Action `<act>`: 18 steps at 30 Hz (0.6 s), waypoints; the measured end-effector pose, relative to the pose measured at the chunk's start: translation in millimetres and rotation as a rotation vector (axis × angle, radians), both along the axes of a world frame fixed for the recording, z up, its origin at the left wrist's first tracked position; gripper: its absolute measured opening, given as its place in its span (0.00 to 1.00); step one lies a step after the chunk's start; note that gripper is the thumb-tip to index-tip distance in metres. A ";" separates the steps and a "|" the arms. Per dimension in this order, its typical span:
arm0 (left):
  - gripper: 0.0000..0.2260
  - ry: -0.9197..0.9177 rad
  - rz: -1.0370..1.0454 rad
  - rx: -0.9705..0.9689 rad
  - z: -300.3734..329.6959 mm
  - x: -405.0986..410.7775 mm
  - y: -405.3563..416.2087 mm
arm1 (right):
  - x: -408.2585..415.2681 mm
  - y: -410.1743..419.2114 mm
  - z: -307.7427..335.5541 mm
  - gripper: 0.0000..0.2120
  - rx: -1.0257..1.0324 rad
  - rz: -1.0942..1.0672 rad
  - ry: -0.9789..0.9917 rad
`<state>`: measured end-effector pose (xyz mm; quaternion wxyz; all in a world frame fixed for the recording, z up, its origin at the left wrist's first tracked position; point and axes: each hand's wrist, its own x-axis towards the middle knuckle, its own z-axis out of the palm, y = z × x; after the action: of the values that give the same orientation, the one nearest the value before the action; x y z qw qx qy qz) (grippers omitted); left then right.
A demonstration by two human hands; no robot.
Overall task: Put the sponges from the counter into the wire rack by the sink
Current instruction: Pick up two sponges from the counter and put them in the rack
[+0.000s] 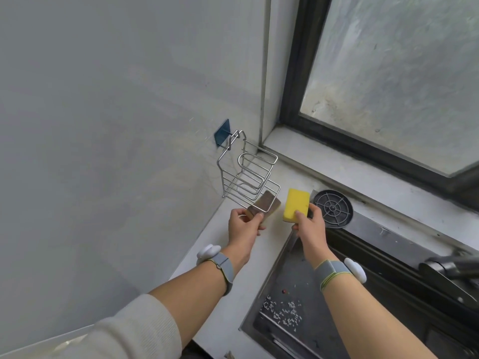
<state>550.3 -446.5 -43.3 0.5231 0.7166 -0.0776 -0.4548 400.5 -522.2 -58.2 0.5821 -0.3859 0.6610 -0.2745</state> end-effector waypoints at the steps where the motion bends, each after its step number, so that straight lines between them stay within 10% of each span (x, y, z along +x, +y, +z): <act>1: 0.12 0.010 0.030 -0.005 -0.6 1.2 0.2 | 1.8 -1.1 0.0 0.26 -0.002 0.006 -0.007; 18: 0.08 0.136 0.251 -0.113 -4.1 24.0 -4.5 | 30.4 21.3 11.4 0.27 -0.036 0.076 -0.105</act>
<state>574.2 -451.0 -47.4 0.6192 0.6577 0.0229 -0.4284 431.0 -500.8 -46.8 0.6190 -0.4060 0.6094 -0.2838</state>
